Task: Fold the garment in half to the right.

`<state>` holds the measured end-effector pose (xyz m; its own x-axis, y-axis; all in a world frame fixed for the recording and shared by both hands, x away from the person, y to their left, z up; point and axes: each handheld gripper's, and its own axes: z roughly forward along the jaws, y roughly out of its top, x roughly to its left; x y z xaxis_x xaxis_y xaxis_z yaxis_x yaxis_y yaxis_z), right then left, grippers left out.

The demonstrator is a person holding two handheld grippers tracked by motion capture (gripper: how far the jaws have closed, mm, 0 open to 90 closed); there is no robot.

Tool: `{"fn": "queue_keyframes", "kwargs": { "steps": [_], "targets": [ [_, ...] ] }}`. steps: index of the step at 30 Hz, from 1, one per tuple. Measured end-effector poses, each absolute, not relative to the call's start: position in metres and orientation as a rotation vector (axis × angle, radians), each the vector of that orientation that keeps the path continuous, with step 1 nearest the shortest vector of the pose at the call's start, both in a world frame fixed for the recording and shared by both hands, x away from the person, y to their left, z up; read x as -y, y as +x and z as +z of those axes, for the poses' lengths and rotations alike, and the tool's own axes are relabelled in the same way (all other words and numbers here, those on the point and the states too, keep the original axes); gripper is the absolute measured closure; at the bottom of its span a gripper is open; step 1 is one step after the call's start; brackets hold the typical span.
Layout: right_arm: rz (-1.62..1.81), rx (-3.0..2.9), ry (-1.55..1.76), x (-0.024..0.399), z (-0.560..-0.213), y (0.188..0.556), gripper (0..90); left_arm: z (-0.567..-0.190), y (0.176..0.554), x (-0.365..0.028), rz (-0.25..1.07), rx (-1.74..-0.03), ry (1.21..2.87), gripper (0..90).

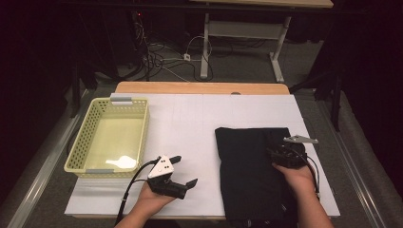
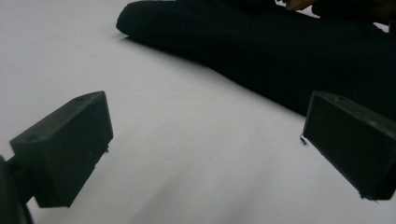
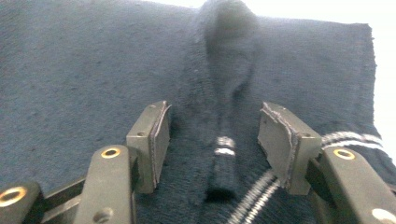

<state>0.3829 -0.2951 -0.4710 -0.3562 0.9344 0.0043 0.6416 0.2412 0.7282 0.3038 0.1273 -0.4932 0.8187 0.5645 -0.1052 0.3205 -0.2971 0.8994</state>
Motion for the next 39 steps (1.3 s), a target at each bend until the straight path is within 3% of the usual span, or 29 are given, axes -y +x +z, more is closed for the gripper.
{"fn": "queue_keyframes", "kwargs": {
  "steps": [6,13,17,30,34,36,39],
  "targets": [
    [0.911,-2.143,1.393,0.289,-0.471,0.381,55.5,-0.493,0.303,-0.125,0.291,-0.651,1.923,5.3],
    [0.910,-2.164,1.307,0.283,-0.471,0.376,75.5,-0.493,0.303,-0.125,0.296,-0.664,1.932,1.6],
    [0.899,-2.140,1.268,0.281,-0.469,0.373,79.9,-0.493,0.302,-0.125,0.304,-0.664,1.923,0.0],
    [0.930,-1.976,1.230,0.306,-0.409,0.364,80.7,-0.493,0.302,-0.125,0.297,-0.636,1.924,0.0],
    [0.887,-1.939,1.307,0.332,-0.410,0.372,80.2,-0.493,0.302,-0.125,0.297,-0.634,1.925,0.0],
    [0.890,-1.950,1.369,0.341,-0.422,0.377,76.2,-0.493,0.301,-0.125,0.297,-0.632,1.925,0.0],
    [0.884,-1.962,1.398,0.348,-0.435,0.378,61.2,-0.493,0.302,-0.126,0.296,-0.632,1.924,0.0]
  ]
}}
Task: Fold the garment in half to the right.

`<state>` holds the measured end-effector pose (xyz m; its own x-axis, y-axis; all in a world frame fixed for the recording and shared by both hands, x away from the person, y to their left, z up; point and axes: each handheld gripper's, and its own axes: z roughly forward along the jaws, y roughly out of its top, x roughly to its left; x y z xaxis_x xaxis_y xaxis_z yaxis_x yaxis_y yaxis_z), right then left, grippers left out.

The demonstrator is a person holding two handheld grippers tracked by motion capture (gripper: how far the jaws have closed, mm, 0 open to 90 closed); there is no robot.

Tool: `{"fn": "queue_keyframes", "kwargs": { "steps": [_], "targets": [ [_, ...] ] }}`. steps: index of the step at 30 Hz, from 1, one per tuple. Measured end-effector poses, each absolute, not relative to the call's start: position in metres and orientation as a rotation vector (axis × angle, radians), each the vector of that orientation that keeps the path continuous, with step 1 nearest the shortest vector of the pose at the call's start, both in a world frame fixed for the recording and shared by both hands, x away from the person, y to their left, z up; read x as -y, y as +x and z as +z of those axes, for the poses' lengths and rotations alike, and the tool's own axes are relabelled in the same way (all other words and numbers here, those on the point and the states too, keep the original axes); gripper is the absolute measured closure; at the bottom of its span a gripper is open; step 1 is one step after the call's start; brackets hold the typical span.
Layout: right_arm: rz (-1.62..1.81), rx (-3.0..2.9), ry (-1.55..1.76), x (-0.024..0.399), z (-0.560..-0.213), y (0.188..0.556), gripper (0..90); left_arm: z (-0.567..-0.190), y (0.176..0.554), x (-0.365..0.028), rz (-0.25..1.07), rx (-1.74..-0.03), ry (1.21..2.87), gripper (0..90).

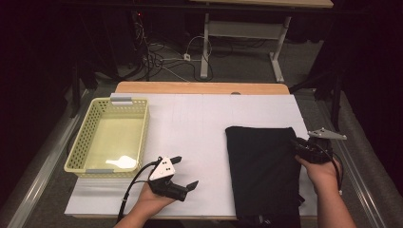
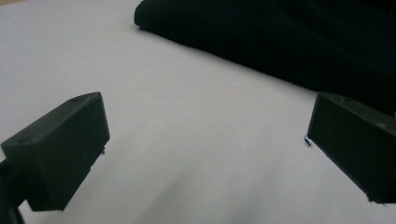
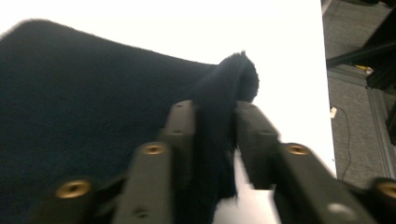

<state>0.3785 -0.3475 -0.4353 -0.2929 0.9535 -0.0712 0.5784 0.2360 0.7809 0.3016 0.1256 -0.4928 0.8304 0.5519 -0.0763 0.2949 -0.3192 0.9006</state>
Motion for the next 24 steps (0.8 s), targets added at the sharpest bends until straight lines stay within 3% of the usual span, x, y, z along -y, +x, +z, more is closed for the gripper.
{"fn": "queue_keyframes", "kwargs": {
  "steps": [6,18,24],
  "targets": [
    [0.958,-1.974,1.316,0.348,-0.428,0.347,54.6,-0.493,0.302,-0.125,0.286,-0.632,1.926,0.0],
    [1.073,-1.993,1.233,0.333,-0.442,0.217,50.4,-0.493,0.301,-0.124,0.304,-0.632,1.932,0.0],
    [1.066,-2.036,1.239,0.325,-0.463,0.195,45.0,-0.493,0.301,-0.124,0.303,-0.633,1.929,0.1]
  ]
}}
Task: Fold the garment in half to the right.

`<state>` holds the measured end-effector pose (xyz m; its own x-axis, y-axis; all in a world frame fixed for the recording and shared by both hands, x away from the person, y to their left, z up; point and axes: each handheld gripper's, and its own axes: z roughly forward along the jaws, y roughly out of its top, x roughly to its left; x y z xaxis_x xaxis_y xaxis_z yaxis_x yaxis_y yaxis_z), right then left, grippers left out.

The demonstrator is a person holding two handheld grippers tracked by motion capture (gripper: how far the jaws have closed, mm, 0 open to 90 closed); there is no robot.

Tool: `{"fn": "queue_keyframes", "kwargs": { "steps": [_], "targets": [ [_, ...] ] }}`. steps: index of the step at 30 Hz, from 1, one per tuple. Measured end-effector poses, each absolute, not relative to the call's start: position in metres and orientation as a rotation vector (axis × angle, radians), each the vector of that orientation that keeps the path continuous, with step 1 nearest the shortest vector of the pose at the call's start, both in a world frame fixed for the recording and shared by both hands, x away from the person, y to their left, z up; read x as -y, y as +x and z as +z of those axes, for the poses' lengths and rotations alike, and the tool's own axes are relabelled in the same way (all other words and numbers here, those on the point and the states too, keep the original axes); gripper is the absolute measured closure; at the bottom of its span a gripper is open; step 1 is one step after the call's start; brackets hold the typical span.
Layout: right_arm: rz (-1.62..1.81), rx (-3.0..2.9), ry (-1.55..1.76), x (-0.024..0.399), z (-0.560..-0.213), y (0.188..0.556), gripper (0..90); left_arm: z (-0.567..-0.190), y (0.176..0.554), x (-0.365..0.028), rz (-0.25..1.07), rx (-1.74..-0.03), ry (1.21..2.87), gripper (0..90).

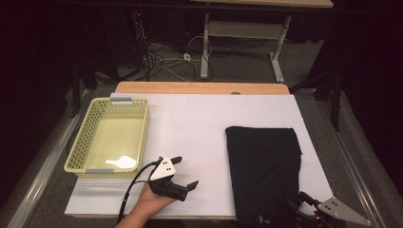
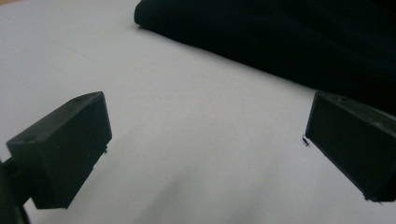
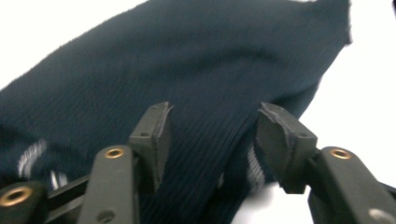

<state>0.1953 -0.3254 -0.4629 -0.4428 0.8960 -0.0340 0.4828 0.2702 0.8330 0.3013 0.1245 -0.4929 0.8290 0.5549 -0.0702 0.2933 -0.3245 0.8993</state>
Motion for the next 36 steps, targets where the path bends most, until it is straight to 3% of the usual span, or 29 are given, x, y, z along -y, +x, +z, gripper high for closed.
{"fn": "queue_keyframes", "kwargs": {
  "steps": [4,9,14,24,26,36],
  "targets": [
    [1.040,-2.060,1.271,0.328,-0.474,0.199,46.0,-0.493,0.302,-0.125,0.301,-0.635,1.930,0.1],
    [1.023,-2.077,1.229,0.325,-0.476,0.201,61.3,-0.493,0.301,-0.124,0.305,-0.631,1.936,0.1],
    [1.023,-2.076,1.185,0.324,-0.473,0.198,83.5,-0.493,0.302,-0.124,0.302,-0.632,1.935,0.1],
    [1.034,-1.980,1.215,0.350,-0.457,0.178,84.8,-0.493,0.302,-0.123,0.295,-0.629,1.944,0.1],
    [1.014,-2.010,1.245,0.351,-0.466,0.181,83.2,-0.493,0.302,-0.123,0.295,-0.628,1.946,0.1],
    [1.134,-1.958,1.236,0.352,-0.456,0.184,42.3,-0.493,0.302,-0.123,0.300,-0.629,1.946,0.1]
  ]
}}
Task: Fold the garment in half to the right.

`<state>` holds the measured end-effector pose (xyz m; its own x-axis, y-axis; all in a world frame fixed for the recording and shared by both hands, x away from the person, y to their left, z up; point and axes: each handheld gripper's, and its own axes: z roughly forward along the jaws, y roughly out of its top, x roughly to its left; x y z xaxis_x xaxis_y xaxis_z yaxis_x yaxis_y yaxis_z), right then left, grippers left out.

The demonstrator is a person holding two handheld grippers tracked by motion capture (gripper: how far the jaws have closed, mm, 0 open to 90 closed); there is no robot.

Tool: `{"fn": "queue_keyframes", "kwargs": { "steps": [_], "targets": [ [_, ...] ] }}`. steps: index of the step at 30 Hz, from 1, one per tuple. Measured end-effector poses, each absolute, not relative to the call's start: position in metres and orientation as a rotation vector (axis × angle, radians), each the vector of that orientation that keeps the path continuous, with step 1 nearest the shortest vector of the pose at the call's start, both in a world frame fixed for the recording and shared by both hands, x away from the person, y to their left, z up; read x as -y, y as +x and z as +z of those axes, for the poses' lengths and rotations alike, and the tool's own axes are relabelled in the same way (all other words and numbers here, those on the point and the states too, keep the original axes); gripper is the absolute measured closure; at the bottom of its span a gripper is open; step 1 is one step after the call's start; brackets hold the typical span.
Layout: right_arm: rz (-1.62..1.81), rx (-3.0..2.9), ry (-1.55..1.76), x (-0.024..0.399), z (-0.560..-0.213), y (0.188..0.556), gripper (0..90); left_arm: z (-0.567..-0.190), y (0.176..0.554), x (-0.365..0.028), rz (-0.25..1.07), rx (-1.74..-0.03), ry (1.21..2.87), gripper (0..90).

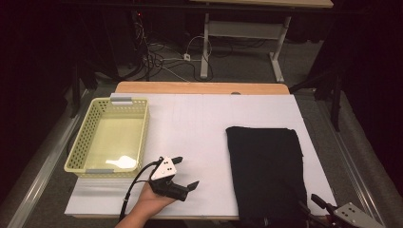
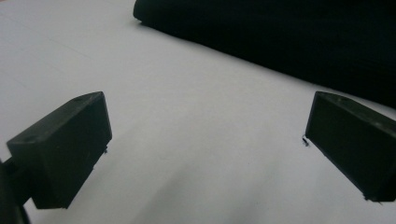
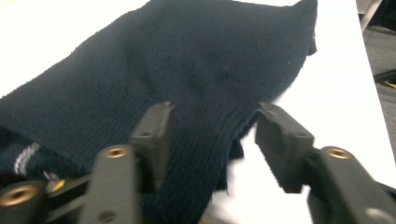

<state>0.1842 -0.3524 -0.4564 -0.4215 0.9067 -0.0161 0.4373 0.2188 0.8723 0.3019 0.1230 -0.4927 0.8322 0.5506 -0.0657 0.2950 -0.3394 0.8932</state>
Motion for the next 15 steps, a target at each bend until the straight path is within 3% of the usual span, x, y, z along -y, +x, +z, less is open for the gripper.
{"fn": "queue_keyframes", "kwargs": {
  "steps": [7,15],
  "targets": [
    [1.173,-1.976,1.190,0.340,-0.454,0.195,17.6,-0.493,0.302,-0.123,0.293,-0.624,1.947,0.1],
    [1.172,-1.996,1.151,0.321,-0.453,0.204,6.7,-0.493,0.303,-0.124,0.288,-0.630,1.943,0.0]
  ]
}}
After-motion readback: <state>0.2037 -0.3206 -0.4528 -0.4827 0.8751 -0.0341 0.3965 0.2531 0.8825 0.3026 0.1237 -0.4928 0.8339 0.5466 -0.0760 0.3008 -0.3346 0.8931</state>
